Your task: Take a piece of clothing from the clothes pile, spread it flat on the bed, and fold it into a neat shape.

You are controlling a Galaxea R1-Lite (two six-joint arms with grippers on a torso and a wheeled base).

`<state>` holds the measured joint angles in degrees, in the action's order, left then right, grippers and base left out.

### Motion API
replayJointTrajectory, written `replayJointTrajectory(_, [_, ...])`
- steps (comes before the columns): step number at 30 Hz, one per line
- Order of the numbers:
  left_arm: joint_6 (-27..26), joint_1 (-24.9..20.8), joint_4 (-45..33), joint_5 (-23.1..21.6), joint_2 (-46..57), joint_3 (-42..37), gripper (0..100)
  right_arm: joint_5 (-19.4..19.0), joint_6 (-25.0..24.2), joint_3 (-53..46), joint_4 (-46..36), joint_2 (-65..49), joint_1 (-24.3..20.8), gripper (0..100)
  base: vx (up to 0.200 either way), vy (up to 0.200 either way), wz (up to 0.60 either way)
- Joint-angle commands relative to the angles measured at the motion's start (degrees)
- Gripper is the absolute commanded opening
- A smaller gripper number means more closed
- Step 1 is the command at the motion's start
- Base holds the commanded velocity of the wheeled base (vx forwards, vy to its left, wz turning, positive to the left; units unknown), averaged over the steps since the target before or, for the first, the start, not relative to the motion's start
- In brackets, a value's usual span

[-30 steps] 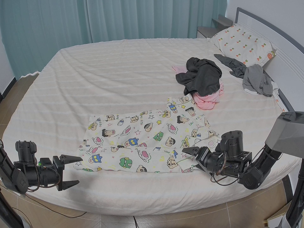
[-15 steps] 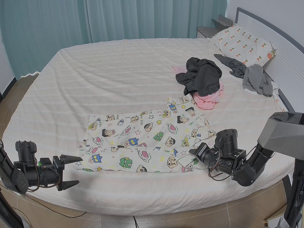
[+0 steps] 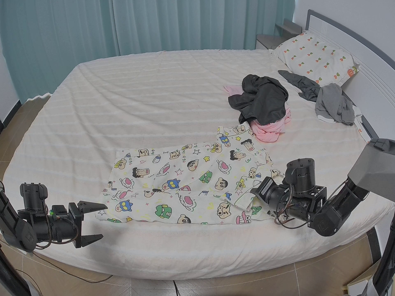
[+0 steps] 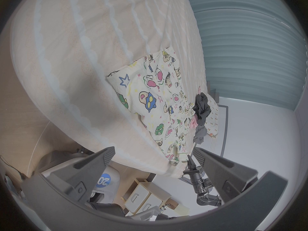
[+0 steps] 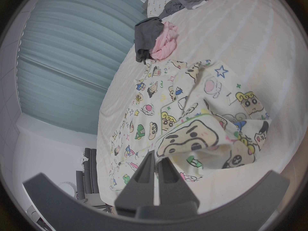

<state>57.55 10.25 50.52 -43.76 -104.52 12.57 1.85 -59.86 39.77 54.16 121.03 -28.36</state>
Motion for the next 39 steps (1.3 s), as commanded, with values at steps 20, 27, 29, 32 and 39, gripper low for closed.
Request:
replayJointTrajectory(20, [-0.2,0.0,0.0,0.0,-0.2,0.0,100,-0.3,14.1,20.5,-19.9,1.1,4.9,0,0.0,0.0,0.0])
replayJointTrajectory(27, [-0.2,0.0,0.0,0.0,-0.2,-0.3,100,0.1,15.1,16.7,-22.3,-2.1,3.7,0,0.0,0.0,0.0])
replayJointTrajectory(29, [-0.2,0.0,0.0,0.0,-0.2,-0.3,100,0.0,15.4,15.4,-22.8,-3.1,3.5,0,0.0,0.0,0.0])
replayJointTrajectory(32, [-0.2,0.0,0.0,0.0,-0.1,-0.3,100,-0.1,15.6,10.1,-23.0,-5.2,1.9,0,0.0,0.0,0.0])
replayJointTrajectory(39, [-0.2,-0.1,0.0,0.0,0.0,-0.4,100,-0.2,14.6,3.0,-22.5,-6.2,-0.8,0,0.0,0.0,0.0])
